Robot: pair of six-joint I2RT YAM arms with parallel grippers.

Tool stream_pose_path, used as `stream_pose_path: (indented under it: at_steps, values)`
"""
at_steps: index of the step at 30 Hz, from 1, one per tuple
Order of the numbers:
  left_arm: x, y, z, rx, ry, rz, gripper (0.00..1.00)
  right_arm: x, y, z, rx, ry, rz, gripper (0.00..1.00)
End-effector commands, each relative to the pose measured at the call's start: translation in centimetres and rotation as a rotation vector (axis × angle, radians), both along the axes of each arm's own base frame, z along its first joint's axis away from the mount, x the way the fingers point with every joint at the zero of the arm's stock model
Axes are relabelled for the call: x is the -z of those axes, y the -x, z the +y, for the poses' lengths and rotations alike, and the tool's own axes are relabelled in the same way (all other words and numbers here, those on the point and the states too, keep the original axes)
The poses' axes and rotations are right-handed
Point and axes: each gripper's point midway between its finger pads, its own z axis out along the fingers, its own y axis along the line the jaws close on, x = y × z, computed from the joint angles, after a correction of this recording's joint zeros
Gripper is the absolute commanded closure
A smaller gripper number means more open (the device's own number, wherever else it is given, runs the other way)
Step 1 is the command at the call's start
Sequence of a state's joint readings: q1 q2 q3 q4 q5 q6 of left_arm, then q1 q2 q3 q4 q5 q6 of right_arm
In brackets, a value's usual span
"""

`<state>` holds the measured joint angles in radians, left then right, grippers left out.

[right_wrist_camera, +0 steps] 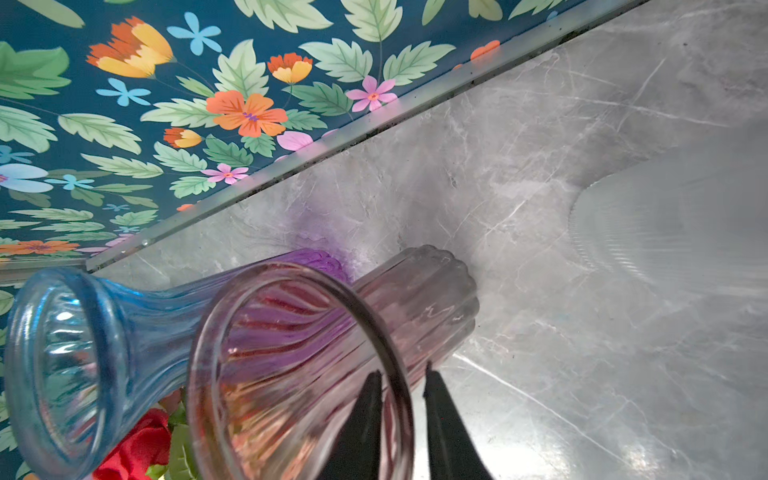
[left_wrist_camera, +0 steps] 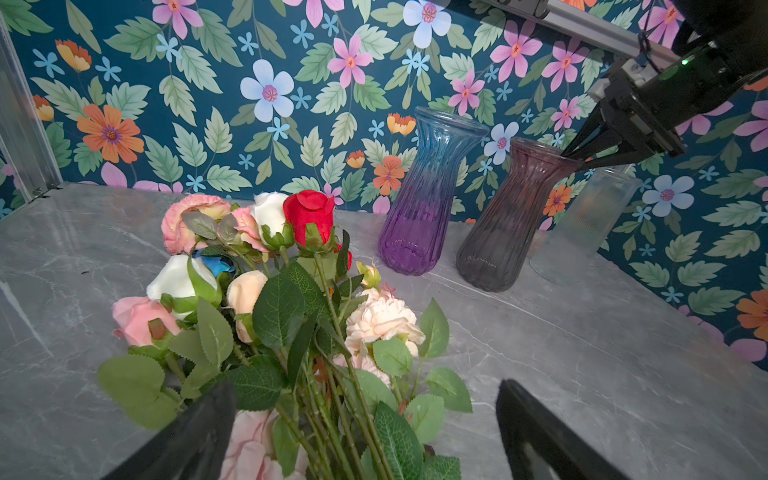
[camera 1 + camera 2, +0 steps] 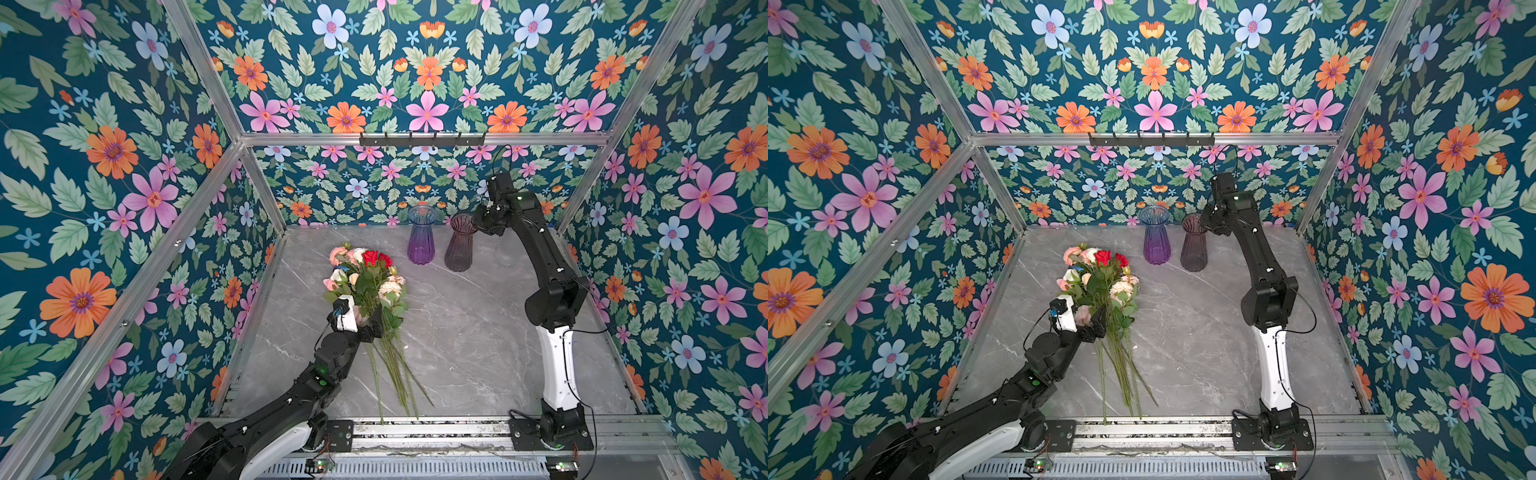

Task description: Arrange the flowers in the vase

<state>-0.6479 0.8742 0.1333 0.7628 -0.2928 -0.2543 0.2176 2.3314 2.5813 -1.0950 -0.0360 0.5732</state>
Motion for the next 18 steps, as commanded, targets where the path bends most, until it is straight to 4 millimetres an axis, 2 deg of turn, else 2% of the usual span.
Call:
stream_pose_path:
  at_steps: [1,8,15,18]
  values:
    - [-0.9,-0.1,-0.1,0.002,0.006,-0.028,0.0,-0.3,-0.2,-0.3,0.028,-0.007,-0.008,0.87]
    - [-0.9,-0.1,-0.1,0.004,0.005,-0.029,0.0,-1.6,-0.8,-2.1,0.079,0.012,-0.051,0.95]
    - [-0.8,-0.1,-0.2,0.007,0.004,-0.028,0.0,-3.0,-2.3,-4.4,0.119,-0.003,-0.11,0.95]
    - [-0.8,-0.1,-0.1,0.006,0.003,-0.027,0.0,-3.0,-2.9,-5.2,0.131,-0.029,-0.115,0.95]
